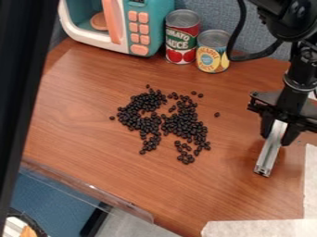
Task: Sweep into pile
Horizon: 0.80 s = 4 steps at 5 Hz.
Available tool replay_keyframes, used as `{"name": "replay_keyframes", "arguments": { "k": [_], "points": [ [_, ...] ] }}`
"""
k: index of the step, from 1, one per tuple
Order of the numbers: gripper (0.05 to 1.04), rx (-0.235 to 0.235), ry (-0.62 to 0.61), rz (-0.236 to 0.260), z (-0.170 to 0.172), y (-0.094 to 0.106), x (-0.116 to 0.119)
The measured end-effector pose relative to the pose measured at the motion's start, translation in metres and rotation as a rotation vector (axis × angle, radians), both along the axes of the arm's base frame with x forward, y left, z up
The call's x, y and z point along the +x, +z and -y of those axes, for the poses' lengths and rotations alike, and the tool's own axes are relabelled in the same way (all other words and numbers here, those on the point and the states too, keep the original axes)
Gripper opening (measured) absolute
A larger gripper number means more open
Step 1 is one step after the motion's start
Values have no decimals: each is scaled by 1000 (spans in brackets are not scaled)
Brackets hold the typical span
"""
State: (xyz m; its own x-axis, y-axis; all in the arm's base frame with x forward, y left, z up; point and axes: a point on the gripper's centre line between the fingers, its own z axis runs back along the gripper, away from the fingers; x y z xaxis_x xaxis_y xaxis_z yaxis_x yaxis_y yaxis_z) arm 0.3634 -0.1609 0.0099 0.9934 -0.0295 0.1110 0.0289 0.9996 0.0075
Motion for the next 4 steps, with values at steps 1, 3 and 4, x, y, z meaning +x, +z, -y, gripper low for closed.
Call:
{"name": "replay_keyframes", "arguments": {
  "k": [1,3,4],
  "points": [
    [332,-1,-8,-4,1,0,-1],
    [332,14,3,-18,-13,-5,-3],
    [332,60,28,-22,-24,-6,-3]
  ]
}}
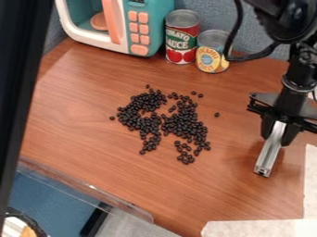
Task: Sweep into pile
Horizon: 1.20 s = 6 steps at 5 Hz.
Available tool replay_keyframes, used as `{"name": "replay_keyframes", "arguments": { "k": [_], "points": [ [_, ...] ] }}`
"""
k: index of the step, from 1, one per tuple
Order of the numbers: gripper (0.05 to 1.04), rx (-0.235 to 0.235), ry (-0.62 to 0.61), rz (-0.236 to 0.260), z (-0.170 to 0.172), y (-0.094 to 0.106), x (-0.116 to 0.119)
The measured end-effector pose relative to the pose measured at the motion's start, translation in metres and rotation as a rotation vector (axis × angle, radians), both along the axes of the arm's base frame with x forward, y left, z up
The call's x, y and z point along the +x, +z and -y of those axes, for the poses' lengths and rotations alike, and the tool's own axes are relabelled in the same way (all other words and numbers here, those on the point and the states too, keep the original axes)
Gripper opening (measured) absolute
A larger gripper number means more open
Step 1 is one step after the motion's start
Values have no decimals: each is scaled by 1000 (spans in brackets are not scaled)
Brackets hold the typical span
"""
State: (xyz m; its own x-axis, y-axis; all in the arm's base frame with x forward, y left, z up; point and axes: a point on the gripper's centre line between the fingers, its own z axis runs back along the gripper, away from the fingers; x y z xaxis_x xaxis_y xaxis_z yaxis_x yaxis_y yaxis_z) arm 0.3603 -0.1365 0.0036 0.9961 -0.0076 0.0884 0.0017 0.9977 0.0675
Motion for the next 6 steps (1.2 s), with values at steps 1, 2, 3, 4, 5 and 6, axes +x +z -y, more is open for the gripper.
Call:
{"name": "replay_keyframes", "arguments": {
  "k": [1,2,3,4,5,6],
  "points": [
    [332,25,-14,0,-5,-1,-2],
    [397,20,-31,-11,-4,-1,-3],
    [719,24,-37,-51,-10,-7,-5],
    [982,11,-34,-42,-8,-2,2],
    [1005,11,-37,-34,-7,-1,5],
    [1000,9,-44,-36,-7,-1,5]
  ]
}}
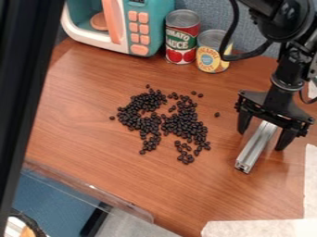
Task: Sweep into pile
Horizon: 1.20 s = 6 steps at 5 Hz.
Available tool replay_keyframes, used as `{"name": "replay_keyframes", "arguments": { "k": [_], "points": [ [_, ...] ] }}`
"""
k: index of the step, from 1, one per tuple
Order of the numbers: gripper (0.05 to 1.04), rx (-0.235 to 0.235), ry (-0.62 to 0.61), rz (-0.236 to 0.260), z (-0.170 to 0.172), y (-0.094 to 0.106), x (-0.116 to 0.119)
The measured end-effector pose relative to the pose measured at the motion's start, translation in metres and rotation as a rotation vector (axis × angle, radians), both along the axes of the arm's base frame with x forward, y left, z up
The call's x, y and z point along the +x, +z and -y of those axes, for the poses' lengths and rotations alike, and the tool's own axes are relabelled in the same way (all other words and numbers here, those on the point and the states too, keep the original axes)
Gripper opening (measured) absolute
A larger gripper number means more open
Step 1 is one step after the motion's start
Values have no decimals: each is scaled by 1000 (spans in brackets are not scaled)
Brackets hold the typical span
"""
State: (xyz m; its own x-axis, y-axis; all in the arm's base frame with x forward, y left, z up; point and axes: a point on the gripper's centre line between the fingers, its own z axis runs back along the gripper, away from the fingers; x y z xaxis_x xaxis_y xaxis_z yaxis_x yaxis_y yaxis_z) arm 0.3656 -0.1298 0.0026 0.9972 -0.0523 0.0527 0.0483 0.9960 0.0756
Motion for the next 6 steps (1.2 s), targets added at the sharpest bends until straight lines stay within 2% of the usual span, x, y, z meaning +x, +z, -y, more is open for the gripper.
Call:
{"name": "replay_keyframes", "arguments": {
  "k": [1,3,6],
  "points": [
    [945,-13,-9,-3,3,-3,1],
    [388,-25,-9,0,3,-3,2],
    [375,-14,4,3,-15,-6,-7]
  ]
}}
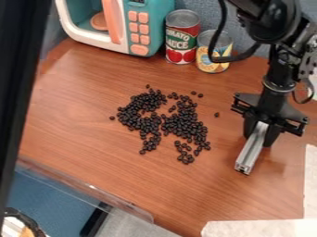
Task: Sweep into pile
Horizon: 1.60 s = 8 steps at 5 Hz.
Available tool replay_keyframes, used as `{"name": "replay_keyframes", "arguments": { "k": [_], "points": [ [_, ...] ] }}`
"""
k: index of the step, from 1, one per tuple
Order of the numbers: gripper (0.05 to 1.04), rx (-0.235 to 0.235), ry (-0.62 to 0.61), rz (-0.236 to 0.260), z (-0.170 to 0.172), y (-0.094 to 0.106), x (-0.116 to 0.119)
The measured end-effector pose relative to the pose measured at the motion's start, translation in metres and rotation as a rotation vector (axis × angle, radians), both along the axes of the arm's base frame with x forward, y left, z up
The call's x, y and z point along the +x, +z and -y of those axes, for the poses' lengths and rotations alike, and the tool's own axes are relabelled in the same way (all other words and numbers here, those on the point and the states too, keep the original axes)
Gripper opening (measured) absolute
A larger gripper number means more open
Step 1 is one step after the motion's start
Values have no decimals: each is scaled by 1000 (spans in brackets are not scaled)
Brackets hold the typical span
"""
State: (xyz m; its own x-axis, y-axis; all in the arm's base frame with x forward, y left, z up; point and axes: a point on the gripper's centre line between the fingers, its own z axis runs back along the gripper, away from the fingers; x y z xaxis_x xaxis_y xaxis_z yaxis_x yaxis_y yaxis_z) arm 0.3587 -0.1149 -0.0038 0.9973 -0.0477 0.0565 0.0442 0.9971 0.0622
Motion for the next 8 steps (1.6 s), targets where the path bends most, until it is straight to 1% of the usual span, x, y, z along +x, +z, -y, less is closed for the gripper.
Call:
{"name": "replay_keyframes", "arguments": {
  "k": [1,3,5,8],
  "points": [
    [375,14,16,4,-17,-1,-4],
    [375,77,26,27,-47,-2,-3],
    [375,81,95,34,-87,-2,4],
    [375,93,161,28,-133,-1,2]
  ]
}}
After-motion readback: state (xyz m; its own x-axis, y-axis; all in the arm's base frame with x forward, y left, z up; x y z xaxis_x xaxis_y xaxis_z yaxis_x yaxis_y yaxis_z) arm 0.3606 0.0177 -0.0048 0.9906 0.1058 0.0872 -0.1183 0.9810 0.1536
